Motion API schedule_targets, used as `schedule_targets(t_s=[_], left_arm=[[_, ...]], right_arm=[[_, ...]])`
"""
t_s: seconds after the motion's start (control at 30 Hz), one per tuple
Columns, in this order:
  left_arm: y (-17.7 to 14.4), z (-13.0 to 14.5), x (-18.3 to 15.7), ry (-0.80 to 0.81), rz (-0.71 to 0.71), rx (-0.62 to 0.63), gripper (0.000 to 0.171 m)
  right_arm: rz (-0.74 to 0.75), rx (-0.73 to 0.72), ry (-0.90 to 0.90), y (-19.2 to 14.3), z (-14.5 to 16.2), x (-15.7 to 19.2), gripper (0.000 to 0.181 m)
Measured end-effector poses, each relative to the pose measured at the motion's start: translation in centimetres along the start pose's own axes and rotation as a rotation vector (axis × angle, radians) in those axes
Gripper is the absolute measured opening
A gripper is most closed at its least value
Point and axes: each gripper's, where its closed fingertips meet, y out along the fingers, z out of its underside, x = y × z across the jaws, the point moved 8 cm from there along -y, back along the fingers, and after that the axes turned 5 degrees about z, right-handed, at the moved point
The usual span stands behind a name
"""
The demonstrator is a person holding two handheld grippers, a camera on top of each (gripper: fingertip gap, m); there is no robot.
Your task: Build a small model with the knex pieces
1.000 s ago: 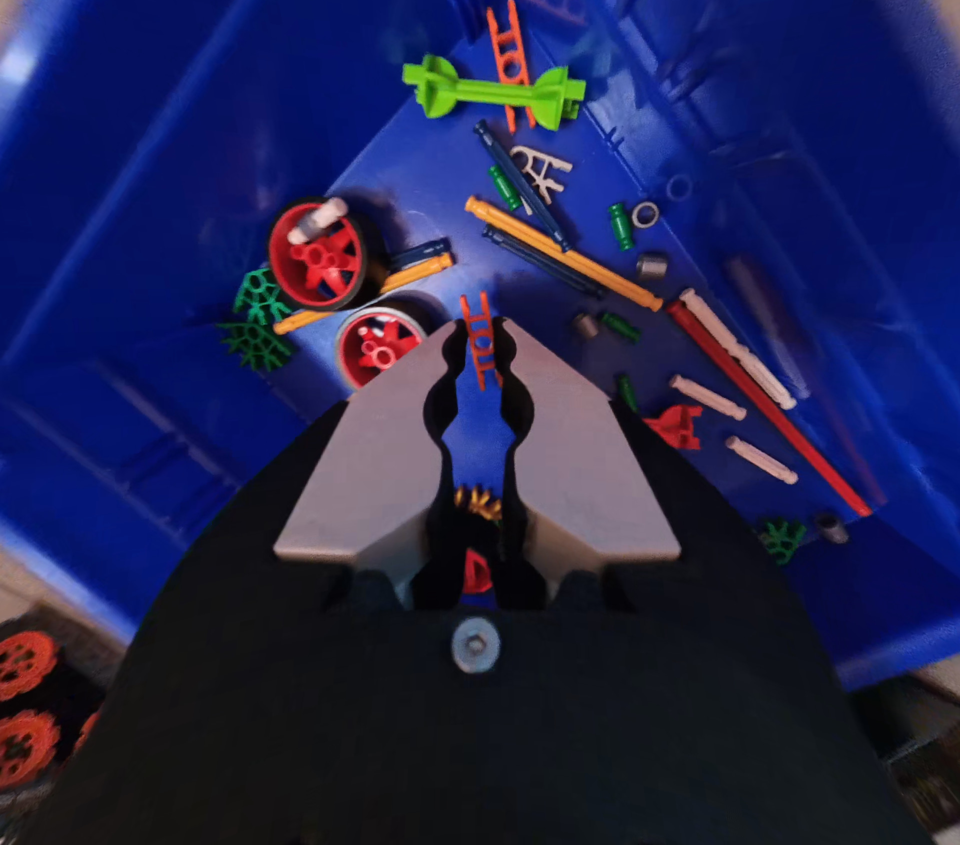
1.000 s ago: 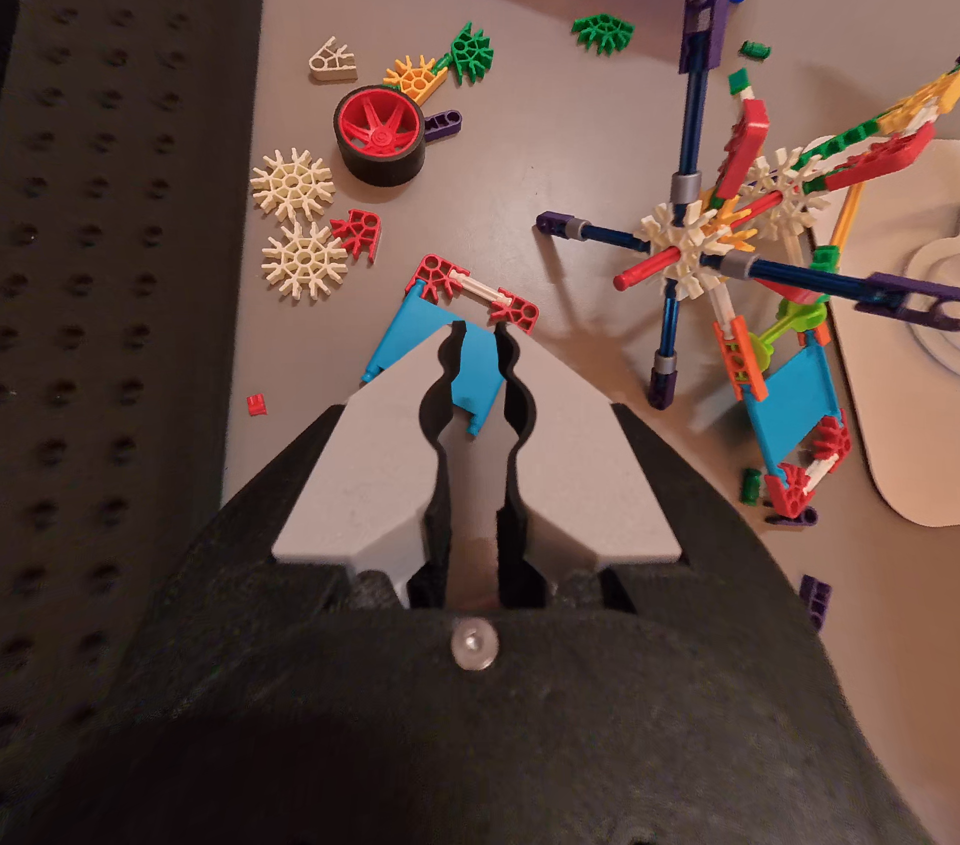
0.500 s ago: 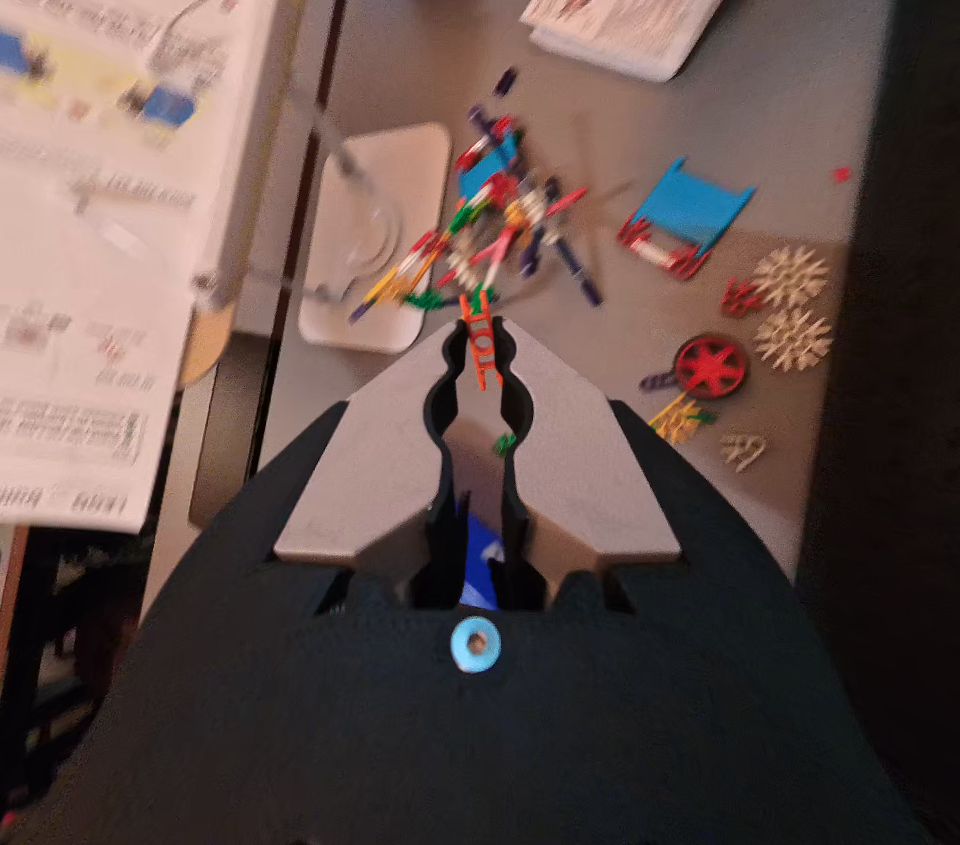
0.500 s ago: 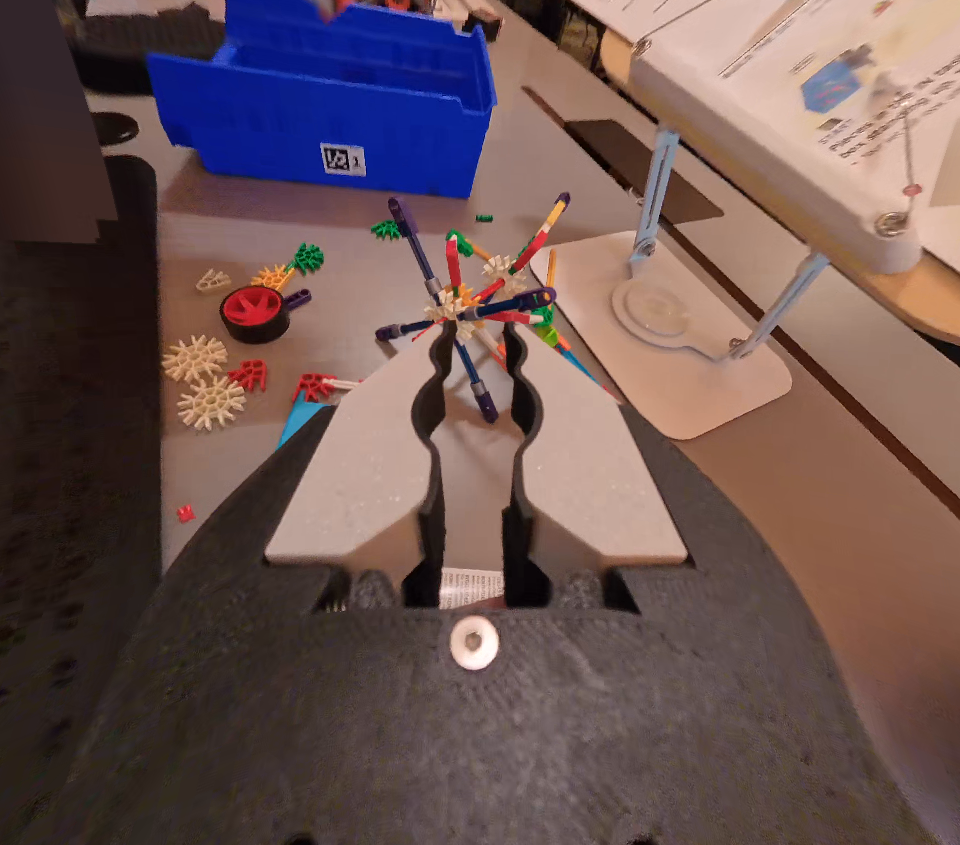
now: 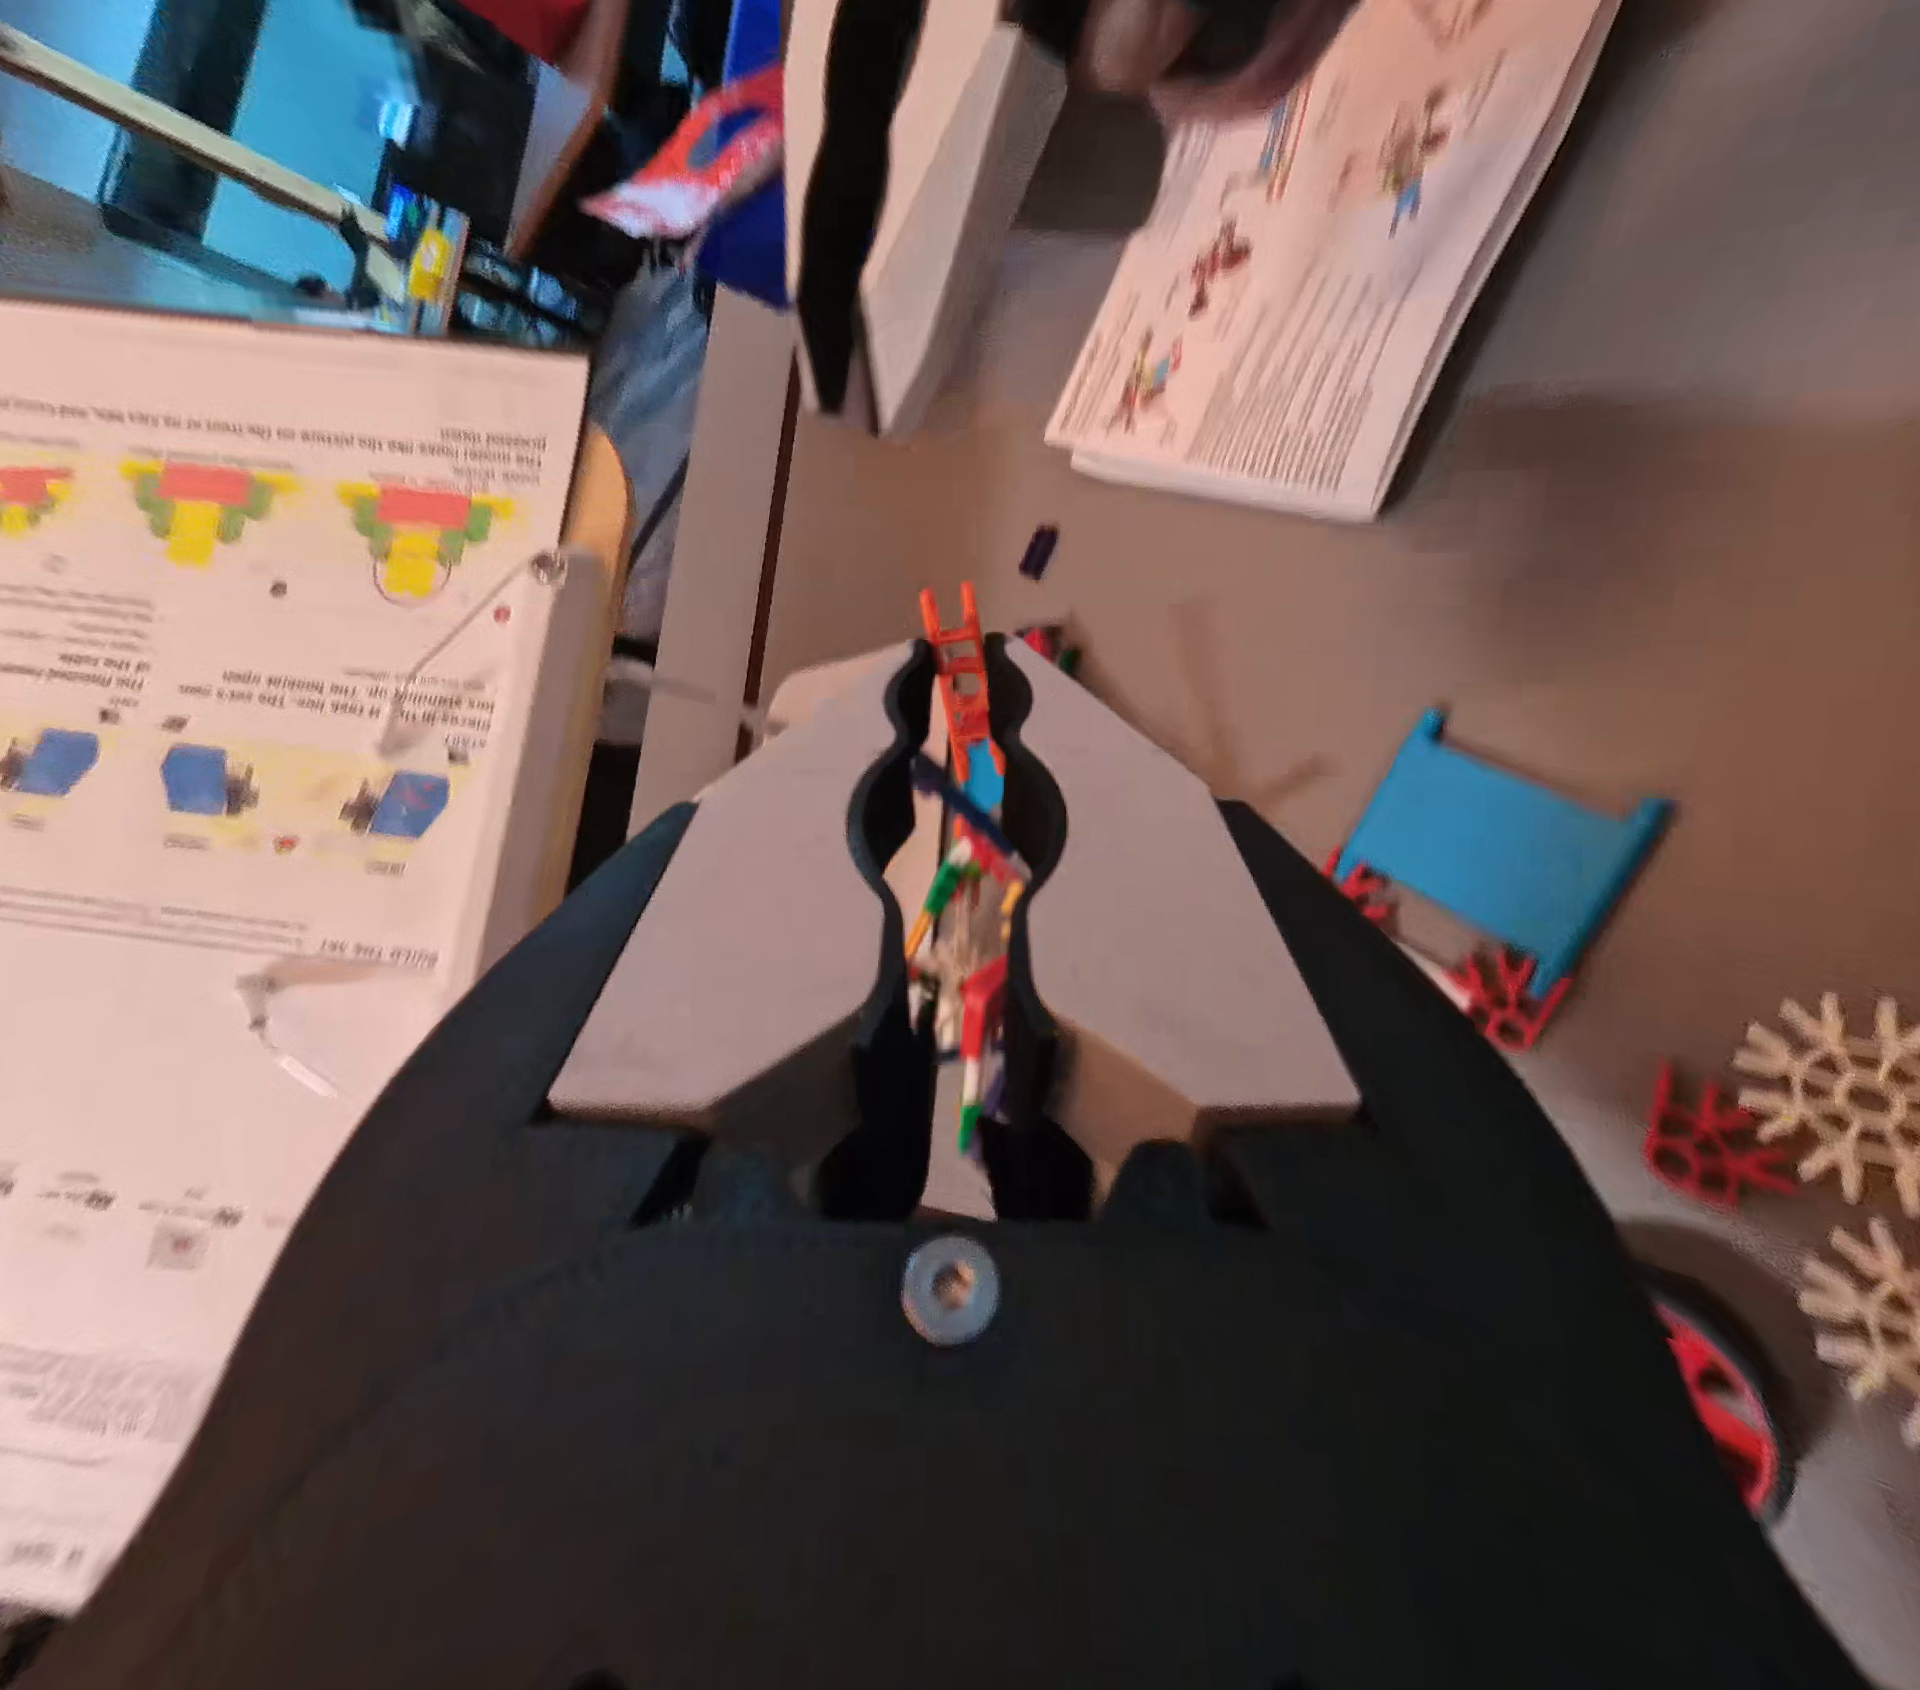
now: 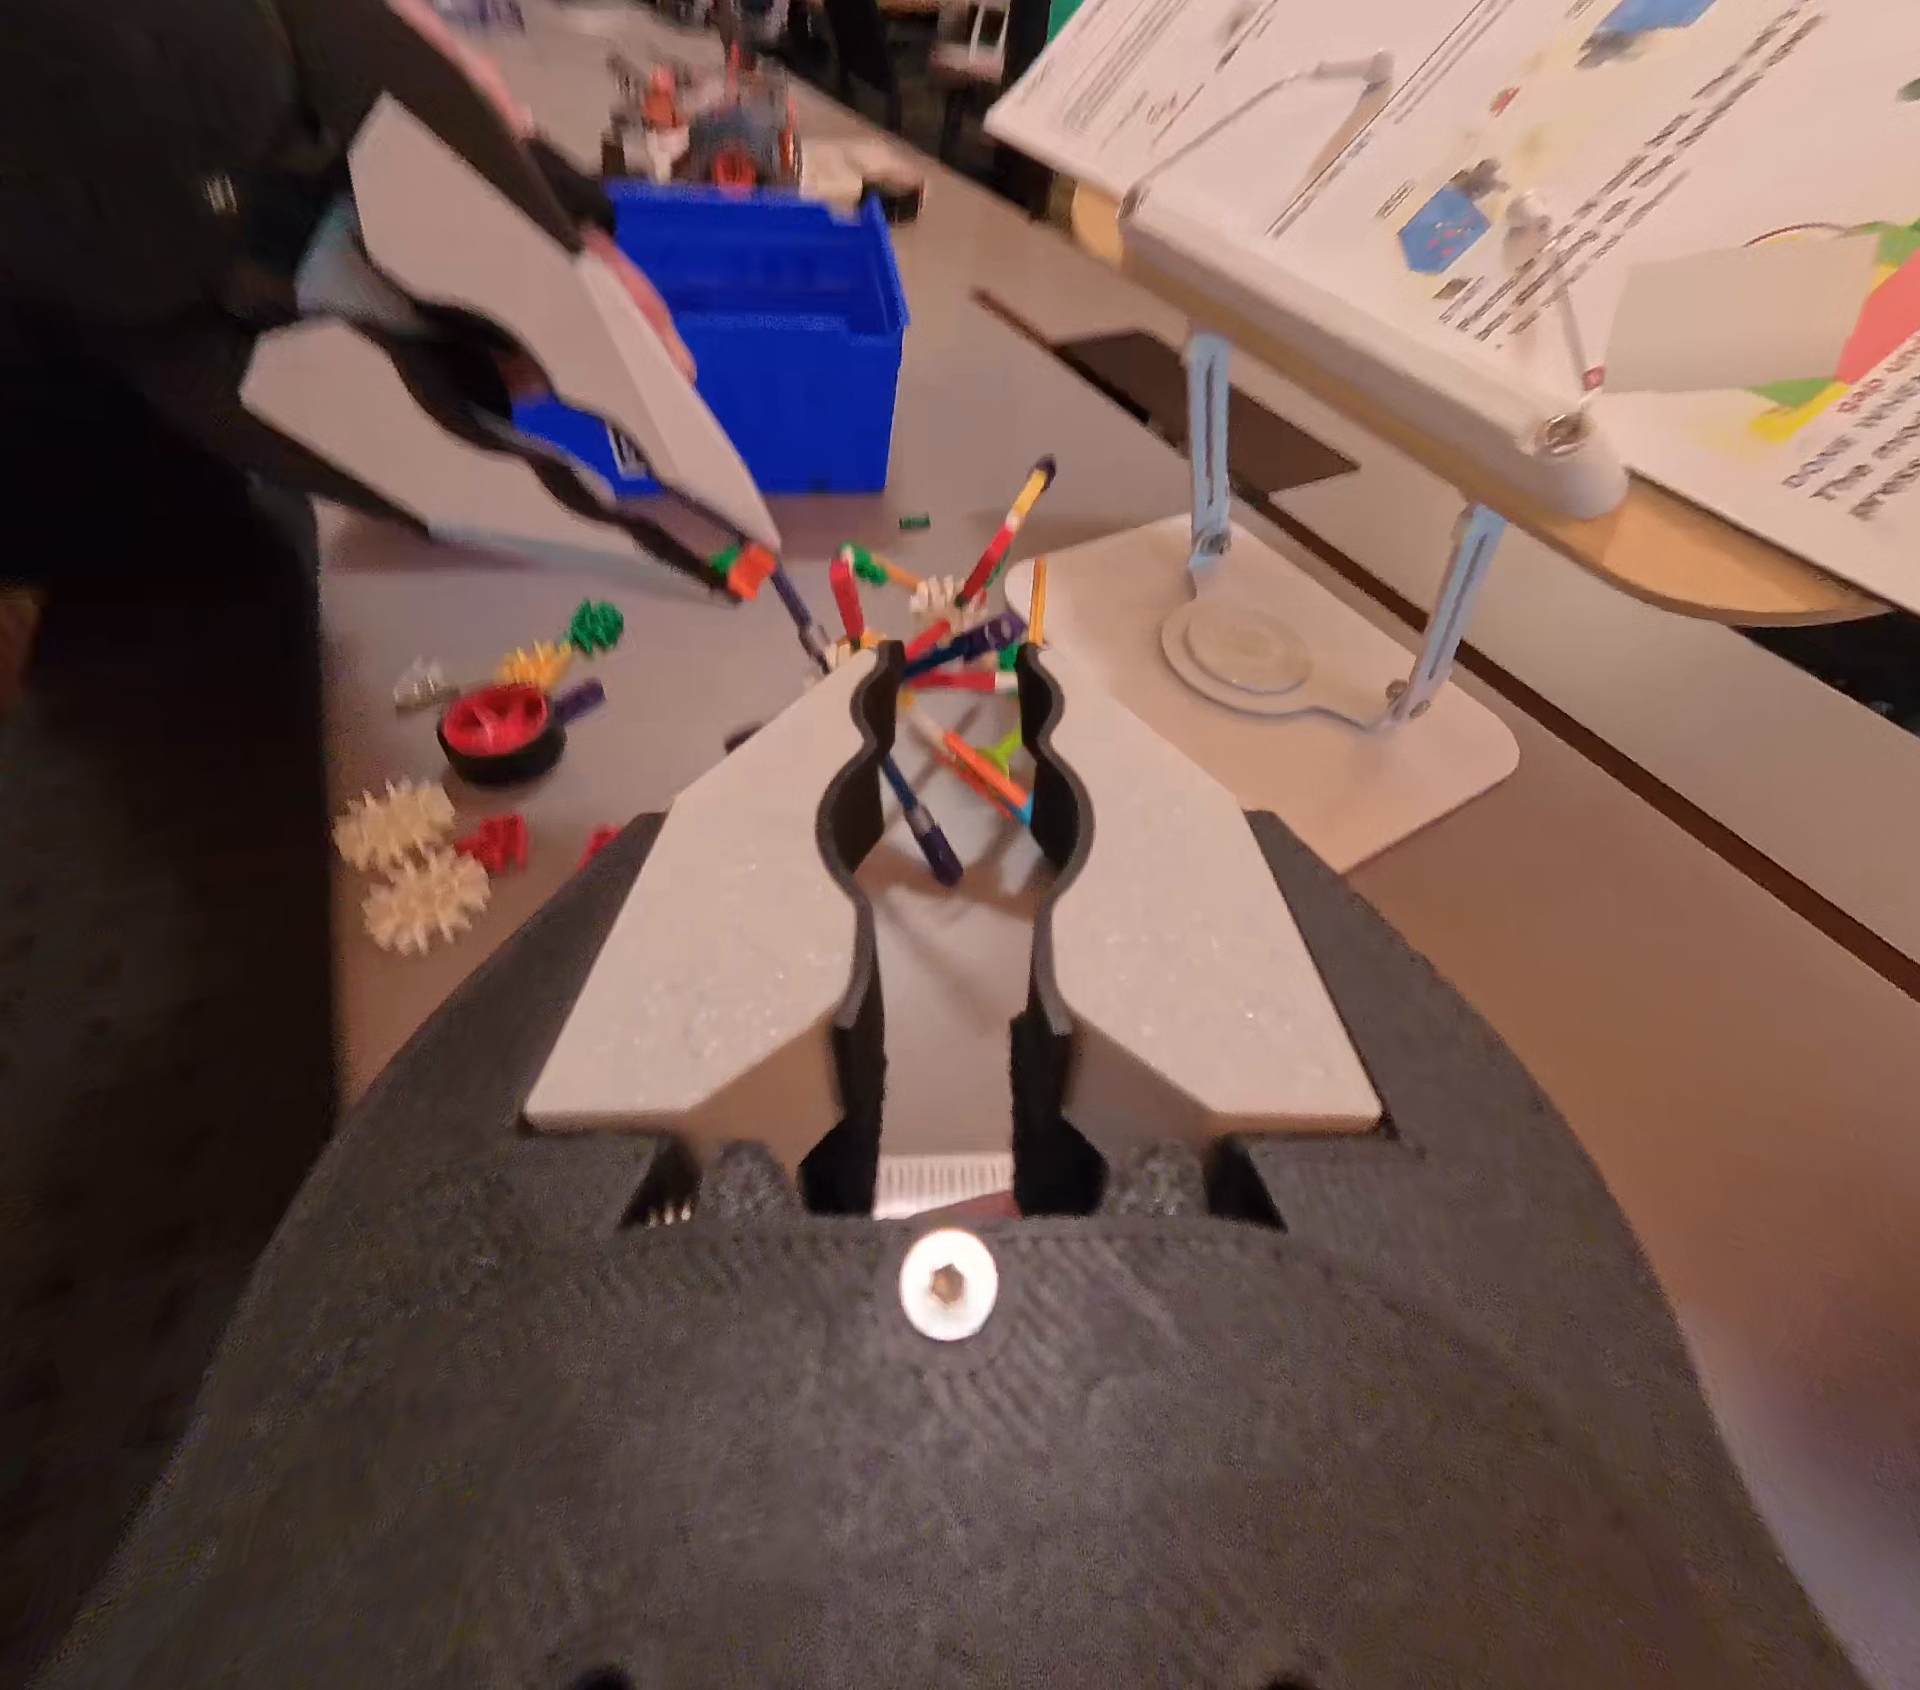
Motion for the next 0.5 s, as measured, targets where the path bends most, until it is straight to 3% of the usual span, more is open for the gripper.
schedule_targets(t_s=[0.1, 0.5], left_arm=[[0.7, -1.2, 0.2, -0.005, -0.005, -0.066, 0.008], [2.4, 0.3, -0.2, 0.132, -0.102, -0.069, 0.008]], right_arm=[[-0.039, -0.084, 0.102, -0.6, -0.8, -0.4, 0.017], [-0.092, 0.027, 0.063, 1.1, 0.7, 0.8, 0.023]])
